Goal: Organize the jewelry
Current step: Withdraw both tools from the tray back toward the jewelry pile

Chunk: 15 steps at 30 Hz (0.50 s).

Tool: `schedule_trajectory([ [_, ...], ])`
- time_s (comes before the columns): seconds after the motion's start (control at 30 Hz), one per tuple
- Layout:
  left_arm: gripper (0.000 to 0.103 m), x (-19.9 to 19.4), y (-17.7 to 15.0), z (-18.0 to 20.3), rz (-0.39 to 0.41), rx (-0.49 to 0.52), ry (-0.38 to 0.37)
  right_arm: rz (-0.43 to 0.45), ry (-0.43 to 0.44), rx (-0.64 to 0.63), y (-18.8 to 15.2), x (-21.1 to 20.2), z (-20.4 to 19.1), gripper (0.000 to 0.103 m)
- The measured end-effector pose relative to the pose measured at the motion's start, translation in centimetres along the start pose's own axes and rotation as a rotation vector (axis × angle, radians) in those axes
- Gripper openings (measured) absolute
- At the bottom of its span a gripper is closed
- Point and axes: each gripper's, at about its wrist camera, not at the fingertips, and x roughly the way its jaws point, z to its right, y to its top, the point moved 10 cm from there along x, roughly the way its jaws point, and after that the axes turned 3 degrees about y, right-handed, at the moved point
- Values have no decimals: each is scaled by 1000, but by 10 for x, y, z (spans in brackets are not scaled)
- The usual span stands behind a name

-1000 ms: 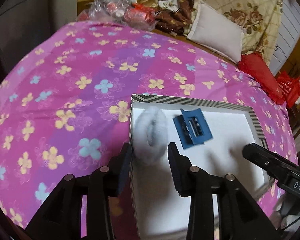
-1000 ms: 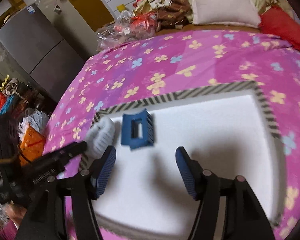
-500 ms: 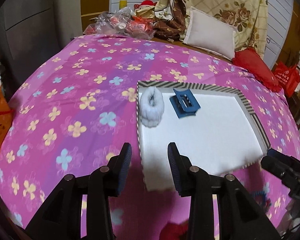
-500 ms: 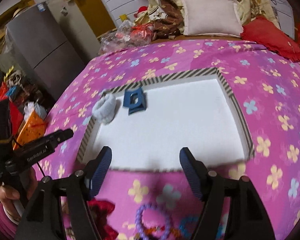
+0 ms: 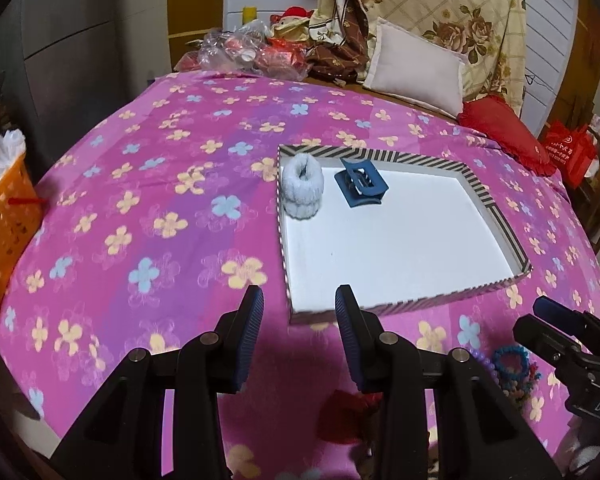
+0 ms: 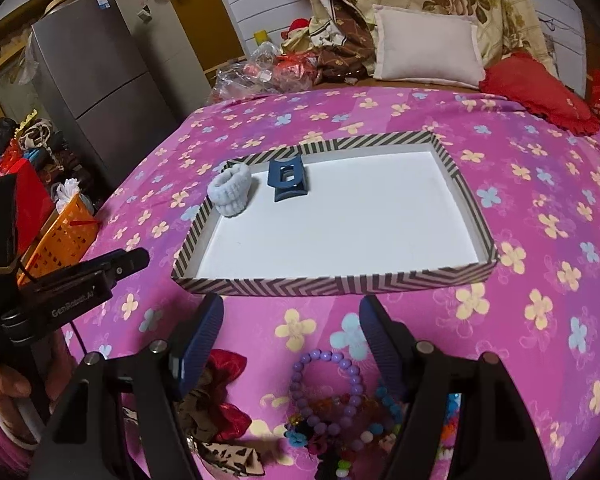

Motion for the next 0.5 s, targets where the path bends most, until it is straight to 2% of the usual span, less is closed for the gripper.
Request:
schedule_trajectory([
  [0.5,38,-14,-29,10,-15,14,-8,8,-44,28,-17,-12,7,77],
])
